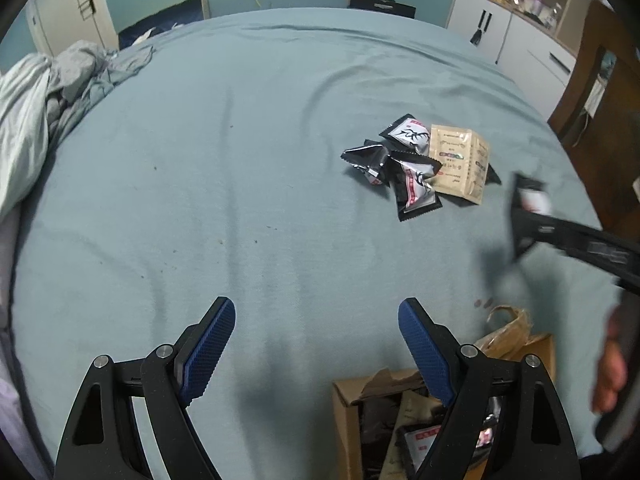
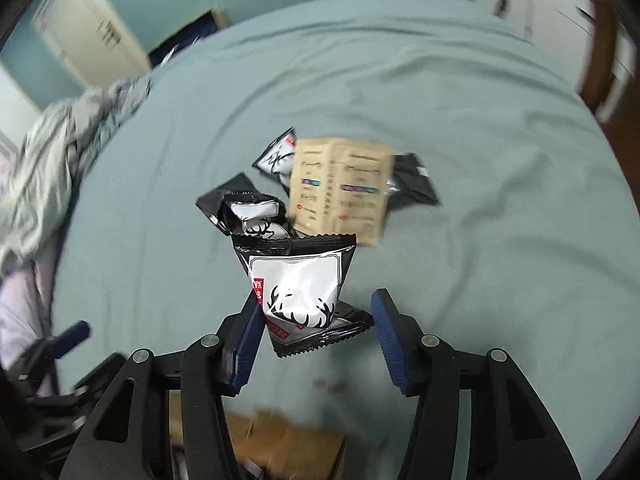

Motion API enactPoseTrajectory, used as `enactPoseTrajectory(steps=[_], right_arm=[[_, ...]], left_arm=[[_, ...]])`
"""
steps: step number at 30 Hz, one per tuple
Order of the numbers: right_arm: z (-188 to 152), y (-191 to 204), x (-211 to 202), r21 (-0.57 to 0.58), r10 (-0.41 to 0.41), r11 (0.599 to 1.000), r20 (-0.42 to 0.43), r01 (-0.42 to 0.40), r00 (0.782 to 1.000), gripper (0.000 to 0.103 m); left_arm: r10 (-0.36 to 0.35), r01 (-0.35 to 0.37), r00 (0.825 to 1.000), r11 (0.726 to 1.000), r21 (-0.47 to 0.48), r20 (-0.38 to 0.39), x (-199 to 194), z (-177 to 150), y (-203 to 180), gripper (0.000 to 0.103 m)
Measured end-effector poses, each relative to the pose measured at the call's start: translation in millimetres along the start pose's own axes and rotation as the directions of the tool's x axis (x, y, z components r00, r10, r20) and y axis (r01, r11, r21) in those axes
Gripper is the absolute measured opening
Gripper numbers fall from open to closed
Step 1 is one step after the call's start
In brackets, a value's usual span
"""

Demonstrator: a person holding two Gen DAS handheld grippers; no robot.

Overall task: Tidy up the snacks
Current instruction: 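Grasp a white-and-black deer-print packet with the right tool and lift it, then grasp a black packet with the left tool while the right tool holds its packet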

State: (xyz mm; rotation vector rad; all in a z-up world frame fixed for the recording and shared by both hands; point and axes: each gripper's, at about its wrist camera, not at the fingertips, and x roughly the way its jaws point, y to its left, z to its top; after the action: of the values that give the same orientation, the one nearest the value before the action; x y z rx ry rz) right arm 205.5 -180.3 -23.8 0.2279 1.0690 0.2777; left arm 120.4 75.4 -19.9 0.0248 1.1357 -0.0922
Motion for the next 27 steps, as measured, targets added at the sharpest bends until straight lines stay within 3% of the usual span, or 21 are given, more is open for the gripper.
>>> enactPoseTrajectory(steps=[7, 10, 14, 17, 21, 27], right_arm=[[-54.3, -14.0, -84.5, 0.111, -0.021, 0.994, 0.169, 0.002, 0.985, 0.052], [-77.6, -17.2, -100.4, 0.113, -0.053, 0.993, 0.182, 0.033, 0.982, 0.052], [-101.1, -32.3, -114.7, 0.179, -0.040, 0.984, 0.186, 0.007, 0.982, 0.052], [-100.8, -38.1, -118.1, 0.180, -0.061, 0.983, 0.172, 0.030, 0.983, 0.052], [-86.5, -44.7, -105.6, 0.194, -0.067, 0.980, 0.146, 0.038, 0.987, 0.052], [-74.4, -58.7, -90.5, 0.230, -0.031, 0.973, 0.111, 0.004, 0.993, 0.052]], left_arm=[[0.074, -0.076, 0.996, 0.995, 0.068, 0.044, -2.8, 9.7, -5.8, 0.085], [0.083, -0.085, 0.996, 0.994, 0.071, 0.030, 1.7, 14.4, -2.8, 0.085], [0.063, -0.065, 0.998, 0.995, 0.081, 0.028, 5.5, 25.1, -5.2, 0.087], [0.063, -0.066, 0.998, 0.990, 0.124, 0.021, 18.6, 40.1, -14.9, 0.101], [0.056, -0.053, 0.998, 0.993, 0.103, -0.033, 48.1, 67.7, -22.9, 0.101], [0.037, -0.035, 0.999, 0.998, 0.050, -0.024, 75.7, 118.0, -34.5, 0.101]])
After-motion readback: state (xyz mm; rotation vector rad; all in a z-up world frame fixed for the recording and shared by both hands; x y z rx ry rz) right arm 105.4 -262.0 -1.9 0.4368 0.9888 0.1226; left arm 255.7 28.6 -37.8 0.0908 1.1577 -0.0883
